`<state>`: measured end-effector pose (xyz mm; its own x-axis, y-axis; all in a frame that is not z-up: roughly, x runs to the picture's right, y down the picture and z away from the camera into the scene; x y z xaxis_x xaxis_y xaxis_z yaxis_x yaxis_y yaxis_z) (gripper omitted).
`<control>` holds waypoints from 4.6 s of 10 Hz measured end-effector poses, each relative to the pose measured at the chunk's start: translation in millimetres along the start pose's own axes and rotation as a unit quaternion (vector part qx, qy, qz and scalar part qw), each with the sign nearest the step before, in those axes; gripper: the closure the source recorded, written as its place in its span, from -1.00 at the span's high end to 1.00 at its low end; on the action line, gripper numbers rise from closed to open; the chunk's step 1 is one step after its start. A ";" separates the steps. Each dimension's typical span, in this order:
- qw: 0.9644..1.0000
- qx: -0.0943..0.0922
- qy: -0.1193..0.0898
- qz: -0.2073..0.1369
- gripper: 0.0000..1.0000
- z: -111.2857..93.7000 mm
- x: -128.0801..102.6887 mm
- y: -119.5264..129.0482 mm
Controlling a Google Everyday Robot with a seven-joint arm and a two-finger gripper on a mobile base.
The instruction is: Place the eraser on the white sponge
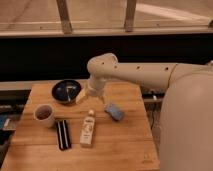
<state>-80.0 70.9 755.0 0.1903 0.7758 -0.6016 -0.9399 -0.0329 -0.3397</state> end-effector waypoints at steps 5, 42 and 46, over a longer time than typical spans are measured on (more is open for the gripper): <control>0.993 0.004 0.025 -0.117 0.60 19.4 42.8 61.4; 0.966 0.055 0.121 -0.223 -0.69 187.1 75.0 146.3; 0.971 0.055 0.097 -0.211 -1.00 171.0 72.4 136.9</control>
<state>-243.4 230.3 788.6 0.6046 0.5719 -0.5545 -0.7895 0.3377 -0.5126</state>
